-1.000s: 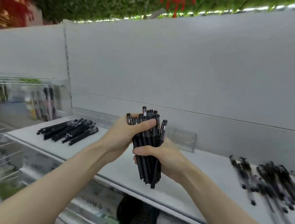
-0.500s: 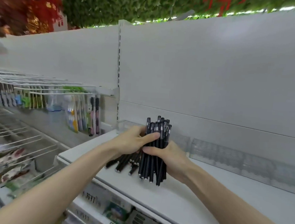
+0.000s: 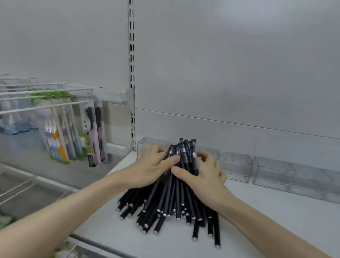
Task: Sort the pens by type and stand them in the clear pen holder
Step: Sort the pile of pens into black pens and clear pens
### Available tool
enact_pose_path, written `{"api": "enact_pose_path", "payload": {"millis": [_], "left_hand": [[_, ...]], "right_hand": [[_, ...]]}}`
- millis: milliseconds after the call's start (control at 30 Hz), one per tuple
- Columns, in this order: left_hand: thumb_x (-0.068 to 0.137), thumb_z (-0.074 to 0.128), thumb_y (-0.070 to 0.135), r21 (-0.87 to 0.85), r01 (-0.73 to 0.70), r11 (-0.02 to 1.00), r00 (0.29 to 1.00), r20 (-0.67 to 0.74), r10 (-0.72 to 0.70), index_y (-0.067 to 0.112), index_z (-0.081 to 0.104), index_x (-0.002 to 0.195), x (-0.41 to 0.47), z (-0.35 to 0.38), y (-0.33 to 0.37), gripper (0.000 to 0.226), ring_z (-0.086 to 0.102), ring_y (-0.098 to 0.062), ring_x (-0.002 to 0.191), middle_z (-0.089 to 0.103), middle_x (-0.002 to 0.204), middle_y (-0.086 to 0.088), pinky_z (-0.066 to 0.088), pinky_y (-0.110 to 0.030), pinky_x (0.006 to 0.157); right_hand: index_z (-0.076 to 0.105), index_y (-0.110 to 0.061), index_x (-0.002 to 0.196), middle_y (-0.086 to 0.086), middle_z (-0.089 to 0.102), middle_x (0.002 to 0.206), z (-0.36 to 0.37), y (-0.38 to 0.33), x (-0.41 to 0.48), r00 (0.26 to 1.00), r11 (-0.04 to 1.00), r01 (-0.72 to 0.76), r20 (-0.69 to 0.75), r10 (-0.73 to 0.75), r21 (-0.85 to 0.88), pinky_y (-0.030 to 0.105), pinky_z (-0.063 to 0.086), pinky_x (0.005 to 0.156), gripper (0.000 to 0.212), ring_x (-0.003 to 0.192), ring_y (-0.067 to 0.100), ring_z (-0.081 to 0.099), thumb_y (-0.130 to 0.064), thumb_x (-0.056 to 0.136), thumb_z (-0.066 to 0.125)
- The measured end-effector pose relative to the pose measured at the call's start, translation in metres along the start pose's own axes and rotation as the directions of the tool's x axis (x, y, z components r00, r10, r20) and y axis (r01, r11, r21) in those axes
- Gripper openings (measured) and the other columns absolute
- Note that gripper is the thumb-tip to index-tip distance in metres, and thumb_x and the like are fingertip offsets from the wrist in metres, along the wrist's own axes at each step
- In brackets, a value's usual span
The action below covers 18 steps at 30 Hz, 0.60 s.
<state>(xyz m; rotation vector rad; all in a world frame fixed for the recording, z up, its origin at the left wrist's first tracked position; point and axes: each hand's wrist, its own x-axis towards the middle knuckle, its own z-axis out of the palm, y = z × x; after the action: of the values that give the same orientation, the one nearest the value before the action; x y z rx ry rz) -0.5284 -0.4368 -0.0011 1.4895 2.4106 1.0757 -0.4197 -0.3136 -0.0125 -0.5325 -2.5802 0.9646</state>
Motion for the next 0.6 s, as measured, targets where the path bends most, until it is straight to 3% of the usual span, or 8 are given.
{"api": "enact_pose_path", "payload": {"millis": [100,167,267,367,467,600], "left_hand": [[0.099,0.026,0.048,0.139,0.058,0.989,0.998,0.020,-0.062,0.035,0.058,0.108,0.005,0.008,-0.021,0.036,0.032,-0.007,0.123,0.045,0.120,0.009,0.013,-0.026,0.102],[0.097,0.024,0.053,0.189,0.060,0.980,0.997,0.028,-0.066,0.027,0.054,0.119,0.005,0.011,-0.030,0.045,0.032,-0.012,0.125,0.045,0.122,0.006,0.016,-0.030,0.102],[0.095,0.029,0.055,0.135,0.036,0.990,0.999,-0.006,-0.036,0.020,0.042,0.131,0.003,0.009,-0.038,0.053,0.034,-0.017,0.127,0.044,0.129,0.001,0.024,-0.028,0.098],[0.088,0.027,0.066,0.051,-0.026,0.998,0.999,0.030,0.024,0.028,0.021,0.148,-0.007,0.005,-0.041,0.071,0.021,-0.012,0.139,0.028,0.150,0.007,0.018,-0.033,0.113],[0.080,0.019,0.075,0.107,-0.034,0.994,0.981,0.191,0.013,0.041,0.009,0.149,-0.013,0.005,-0.040,0.078,0.006,-0.008,0.144,0.011,0.157,0.015,0.006,-0.048,0.117],[0.083,0.020,0.074,0.163,-0.052,0.985,0.968,0.249,0.010,0.044,0.002,0.148,-0.019,0.011,-0.043,0.073,-0.002,-0.009,0.146,-0.001,0.158,0.017,-0.003,-0.048,0.117]], "right_hand": [[0.052,-0.035,0.128,-0.007,0.016,0.152,0.006,0.001,-0.001,0.988,0.985,-0.149,-0.041,0.146,-0.083,0.039,0.001,0.114,0.051,0.142,0.013,0.005,-0.066,0.088,0.042],[0.048,-0.025,0.130,-0.003,0.018,0.154,0.011,0.006,0.000,0.972,0.965,-0.233,-0.057,0.227,-0.123,0.041,0.005,0.117,0.057,0.144,0.018,0.010,-0.063,0.090,0.037],[0.026,-0.020,0.146,-0.003,0.029,0.151,0.016,0.010,-0.004,0.969,0.972,-0.234,-0.069,0.236,0.031,0.044,0.021,0.116,0.082,0.142,0.022,0.026,-0.071,0.083,0.040],[0.004,-0.030,0.152,-0.010,0.010,0.160,0.021,0.010,-0.012,0.970,0.973,-0.218,-0.089,0.225,0.075,0.044,0.014,0.119,0.088,0.147,0.015,0.009,-0.071,0.084,0.041],[0.008,-0.034,0.151,-0.011,0.009,0.160,0.024,0.010,-0.018,0.970,0.976,-0.217,-0.120,0.212,-0.025,0.045,0.013,0.119,0.080,0.147,0.013,0.007,-0.071,0.085,0.036],[0.027,-0.038,0.145,-0.013,0.034,0.151,0.026,0.008,-0.023,0.984,0.990,-0.142,-0.109,0.144,0.026,0.043,0.024,0.115,0.060,0.140,0.014,0.030,-0.060,0.091,0.043]]}}
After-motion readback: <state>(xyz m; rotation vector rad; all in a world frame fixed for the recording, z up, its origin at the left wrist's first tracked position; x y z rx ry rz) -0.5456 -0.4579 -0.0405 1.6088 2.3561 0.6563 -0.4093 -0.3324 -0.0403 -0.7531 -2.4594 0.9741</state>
